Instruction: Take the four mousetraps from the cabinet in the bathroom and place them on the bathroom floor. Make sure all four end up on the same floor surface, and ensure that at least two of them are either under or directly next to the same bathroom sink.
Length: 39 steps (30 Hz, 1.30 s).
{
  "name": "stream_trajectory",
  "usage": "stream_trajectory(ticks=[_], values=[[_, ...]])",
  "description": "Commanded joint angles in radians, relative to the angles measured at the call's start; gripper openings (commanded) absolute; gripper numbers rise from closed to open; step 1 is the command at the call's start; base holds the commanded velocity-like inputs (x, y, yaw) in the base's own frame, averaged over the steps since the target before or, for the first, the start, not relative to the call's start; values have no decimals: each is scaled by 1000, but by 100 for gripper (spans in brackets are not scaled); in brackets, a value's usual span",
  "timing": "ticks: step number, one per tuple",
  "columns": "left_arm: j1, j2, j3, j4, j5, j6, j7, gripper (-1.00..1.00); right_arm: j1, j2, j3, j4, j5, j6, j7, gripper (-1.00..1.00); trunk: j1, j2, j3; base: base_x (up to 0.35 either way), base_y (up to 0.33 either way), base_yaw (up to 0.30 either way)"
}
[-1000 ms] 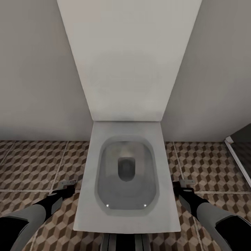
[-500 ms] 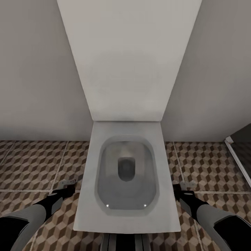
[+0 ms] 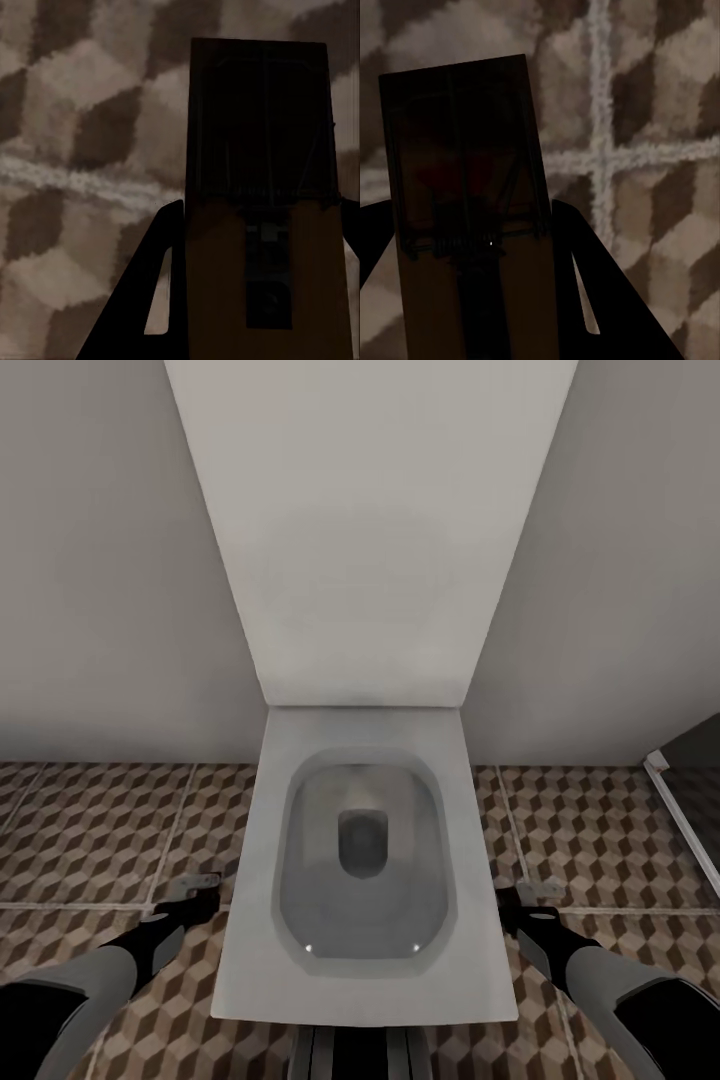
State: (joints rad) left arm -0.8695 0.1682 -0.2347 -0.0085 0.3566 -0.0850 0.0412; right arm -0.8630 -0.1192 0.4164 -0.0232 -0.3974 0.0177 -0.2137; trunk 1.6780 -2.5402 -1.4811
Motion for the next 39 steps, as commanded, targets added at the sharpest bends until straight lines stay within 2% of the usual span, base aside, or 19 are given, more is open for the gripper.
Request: stream_trajectory(ticks=[1,13,24,39], values=[[0,-5,-8,0,6,-1,6,-100,0,0,9,-1,-12,1,-3,-100,0,0,-1,-6,0,0],[0,-16,-8,0,8,1,6,-100,0,0,9,-1,-11,1,-3,-100,0,0,-1,-1,0,0],[0,-16,-8,-1,8,1,0,-100,0,0,10,-1,-10,1,-3,-100,5,-3,-43,0,0,0],[0,-15,-7,-1,8,-6,4,-100,0,0,10,-1,-9,1,-3,-100,5,-3,-43,0,0,0]])
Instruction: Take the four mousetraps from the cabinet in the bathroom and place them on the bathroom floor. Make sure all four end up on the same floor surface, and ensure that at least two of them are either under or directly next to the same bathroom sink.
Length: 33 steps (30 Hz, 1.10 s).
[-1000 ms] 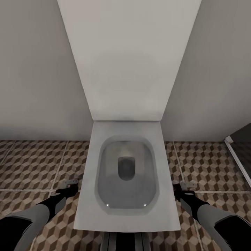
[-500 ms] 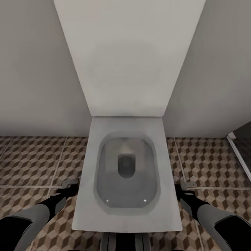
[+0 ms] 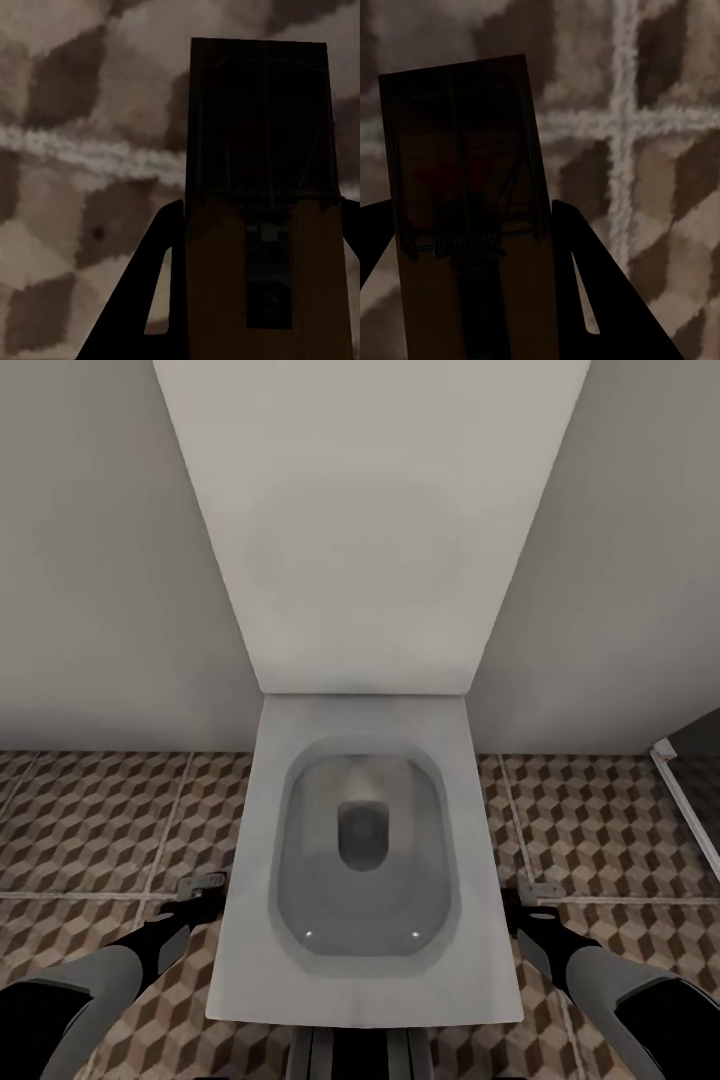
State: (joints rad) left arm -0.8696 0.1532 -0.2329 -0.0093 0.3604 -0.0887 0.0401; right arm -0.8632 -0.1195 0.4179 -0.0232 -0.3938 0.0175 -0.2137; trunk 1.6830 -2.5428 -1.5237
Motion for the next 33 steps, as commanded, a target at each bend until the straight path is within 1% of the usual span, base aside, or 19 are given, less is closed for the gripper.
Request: stream_trajectory(ticks=[1,9,17,33], values=[[0,0,-9,0,5,-2,5,-100,0,0,9,-2,-13,1,-3,-100,0,0,-1,0,0,0],[0,0,-8,0,5,-4,7,-100,0,0,9,-2,-13,1,-2,-100,0,0,-1,0,0,0],[0,0,-8,0,5,-4,4,-100,0,0,9,-3,-13,1,-2,-100,3,-2,-31,0,0,0],[0,0,-8,0,6,-3,7,-100,0,0,9,-3,-8,1,-2,-100,3,-2,-31,0,0,0]])
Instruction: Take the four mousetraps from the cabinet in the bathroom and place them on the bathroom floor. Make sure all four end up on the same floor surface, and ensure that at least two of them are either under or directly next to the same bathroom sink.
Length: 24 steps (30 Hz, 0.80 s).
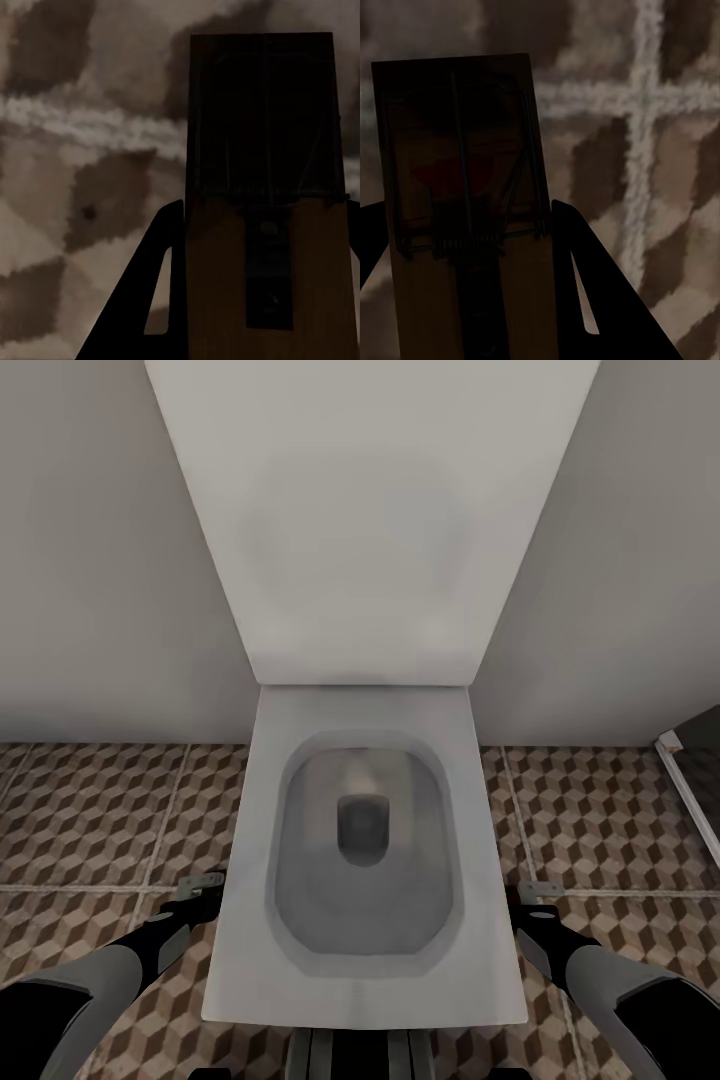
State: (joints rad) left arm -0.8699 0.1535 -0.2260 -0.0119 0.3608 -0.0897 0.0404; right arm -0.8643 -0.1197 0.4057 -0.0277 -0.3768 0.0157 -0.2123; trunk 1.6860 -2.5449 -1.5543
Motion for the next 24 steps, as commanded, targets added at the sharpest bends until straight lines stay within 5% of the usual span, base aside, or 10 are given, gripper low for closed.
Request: stream_trajectory(ticks=[1,24], values=[[0,0,-15,3,6,-2,7,-100,1,0,21,2,-25,3,-3,-100,0,0,-1,0,0,0],[0,1,-15,4,7,4,13,-100,1,0,21,2,-25,3,-2,-100,0,0,-1,0,0,0]])
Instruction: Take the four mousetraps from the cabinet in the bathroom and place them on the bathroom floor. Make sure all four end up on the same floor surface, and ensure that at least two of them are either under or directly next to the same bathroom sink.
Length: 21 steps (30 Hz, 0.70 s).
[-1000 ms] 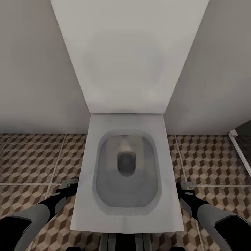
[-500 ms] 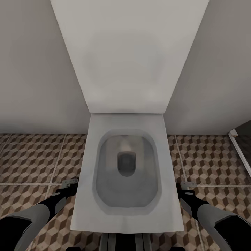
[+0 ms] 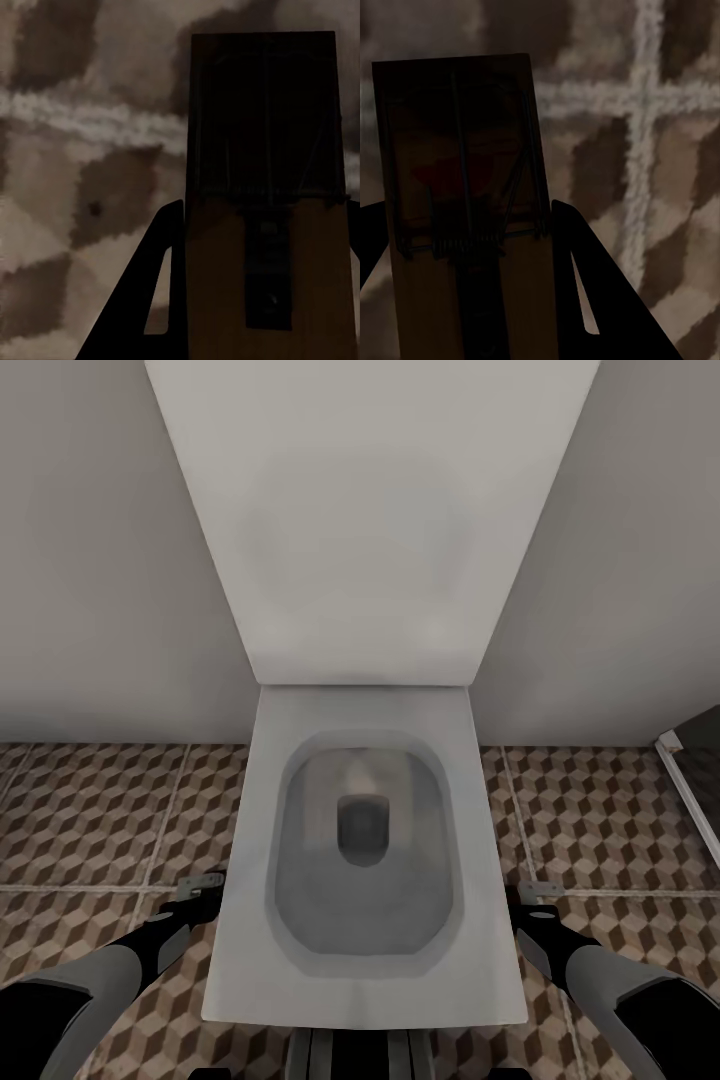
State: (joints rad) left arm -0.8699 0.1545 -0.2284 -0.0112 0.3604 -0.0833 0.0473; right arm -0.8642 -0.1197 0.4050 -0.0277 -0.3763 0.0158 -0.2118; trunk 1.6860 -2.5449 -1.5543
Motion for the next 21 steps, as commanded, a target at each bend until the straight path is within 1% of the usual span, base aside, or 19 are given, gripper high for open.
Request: stream_trajectory(ticks=[1,21], values=[[0,0,-13,3,7,-2,6,-100,1,0,21,2,-26,3,-3,-100,0,0,-1,0,0,0],[0,0,-14,4,6,0,5,-100,1,0,21,2,-27,-15,-3,-100,0,0,-1,0,0,0]])
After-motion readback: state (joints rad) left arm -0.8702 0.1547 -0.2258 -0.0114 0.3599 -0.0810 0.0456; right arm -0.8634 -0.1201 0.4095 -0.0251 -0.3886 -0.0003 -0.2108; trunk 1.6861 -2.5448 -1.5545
